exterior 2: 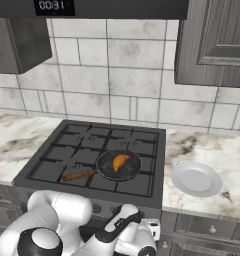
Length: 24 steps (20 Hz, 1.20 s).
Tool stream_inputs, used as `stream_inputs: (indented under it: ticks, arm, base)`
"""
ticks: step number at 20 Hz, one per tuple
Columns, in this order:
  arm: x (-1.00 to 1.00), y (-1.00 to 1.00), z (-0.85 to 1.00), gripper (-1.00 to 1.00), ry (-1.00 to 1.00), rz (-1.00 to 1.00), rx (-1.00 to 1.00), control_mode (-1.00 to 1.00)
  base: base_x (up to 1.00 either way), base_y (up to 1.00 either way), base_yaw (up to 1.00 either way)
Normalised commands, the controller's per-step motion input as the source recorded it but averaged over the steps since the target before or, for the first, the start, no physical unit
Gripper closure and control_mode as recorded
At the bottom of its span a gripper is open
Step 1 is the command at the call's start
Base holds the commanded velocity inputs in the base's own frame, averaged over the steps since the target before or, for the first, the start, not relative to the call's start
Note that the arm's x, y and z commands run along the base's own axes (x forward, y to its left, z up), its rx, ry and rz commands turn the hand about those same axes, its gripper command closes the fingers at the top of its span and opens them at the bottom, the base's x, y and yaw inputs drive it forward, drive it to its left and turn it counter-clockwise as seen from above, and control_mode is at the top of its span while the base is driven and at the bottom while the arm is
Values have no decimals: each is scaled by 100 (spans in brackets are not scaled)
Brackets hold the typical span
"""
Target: Pick the croissant and place it on the pan. Then turn on the stove to warm the croissant.
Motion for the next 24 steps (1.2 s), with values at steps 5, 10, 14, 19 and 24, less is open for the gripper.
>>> stream_inputs:
  ticks: [5, 10, 14, 19, 24]
  arm:
    - [0, 0, 28, 100, -4, 22, -2, -100]
    - [0, 0, 25, 100, -14, 27, -5, -100]
    - [0, 0, 26, 100, -20, 28, -9, -100]
    - [0, 0, 29, 100, -19, 27, -11, -100]
    - [0, 0, 34, 100, -13, 26, -12, -100]
  base:
    - [0, 0, 0]
    - [0, 0, 0]
    - [0, 0, 0]
    - [0, 0, 0]
    - [0, 0, 0]
